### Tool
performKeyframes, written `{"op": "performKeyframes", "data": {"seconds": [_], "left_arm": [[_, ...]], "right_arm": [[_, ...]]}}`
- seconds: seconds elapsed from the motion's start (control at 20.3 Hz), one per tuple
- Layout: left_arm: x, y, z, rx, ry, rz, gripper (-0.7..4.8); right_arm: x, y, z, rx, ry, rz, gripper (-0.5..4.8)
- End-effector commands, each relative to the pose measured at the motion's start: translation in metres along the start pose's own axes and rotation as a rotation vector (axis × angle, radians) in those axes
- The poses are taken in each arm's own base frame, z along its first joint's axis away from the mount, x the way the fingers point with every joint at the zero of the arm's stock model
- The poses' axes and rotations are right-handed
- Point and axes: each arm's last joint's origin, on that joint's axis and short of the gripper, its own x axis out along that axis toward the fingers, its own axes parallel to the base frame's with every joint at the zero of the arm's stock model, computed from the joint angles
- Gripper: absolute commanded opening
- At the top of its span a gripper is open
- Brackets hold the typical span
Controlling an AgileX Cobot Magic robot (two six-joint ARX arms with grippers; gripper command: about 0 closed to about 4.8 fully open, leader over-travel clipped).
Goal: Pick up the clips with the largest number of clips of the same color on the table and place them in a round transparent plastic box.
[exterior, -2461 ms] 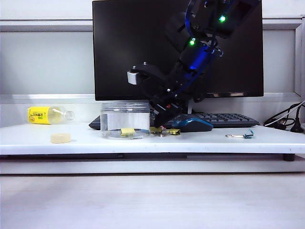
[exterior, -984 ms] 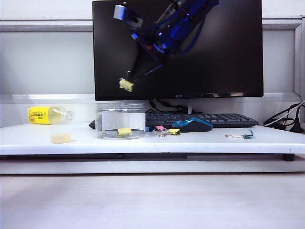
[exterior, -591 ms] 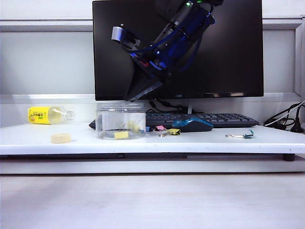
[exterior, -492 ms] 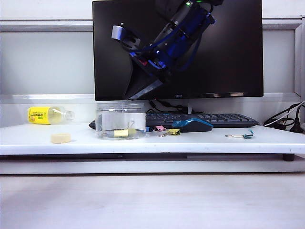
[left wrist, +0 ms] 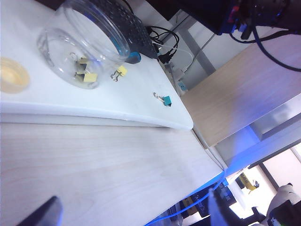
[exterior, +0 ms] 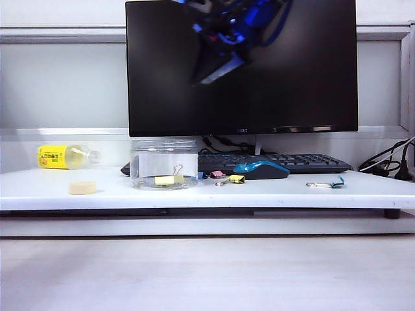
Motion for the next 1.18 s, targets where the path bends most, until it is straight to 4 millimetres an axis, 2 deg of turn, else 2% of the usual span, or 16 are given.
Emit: {"op": "performKeyframes", "data": {"seconds": [0.05,0.25,0.64,0.84,1.18], "left_arm": [[0.0,-0.001,0.001,0.014,0.001,-0.008,4.12],[0.0,-0.002,0.0,0.014,0.018,-0.029,4.12],[0.0,-0.002,-0.001,0.008,0.033,-0.04,4.12],[0.0,-0.001,-0.001,-0.001,0.038,-0.036,4.12],[0.0,-0.002,-0.002,0.004,0.069,-0.077,4.12]], "right_arm": [[0.002,-0.008,-0.015,0.07,0.082,0.015,1.81],[0.016,-0.006,-0.032,0.086,0.104,0.031,1.81],[0.058,-0.006,-0.062,0.113,0.22,0.057,1.81],[0.066,-0.013,-0.07,0.124,0.243,0.021,1.81],[0.063,-0.029,-0.08,0.157,0.266,-0.014,1.81]]}}
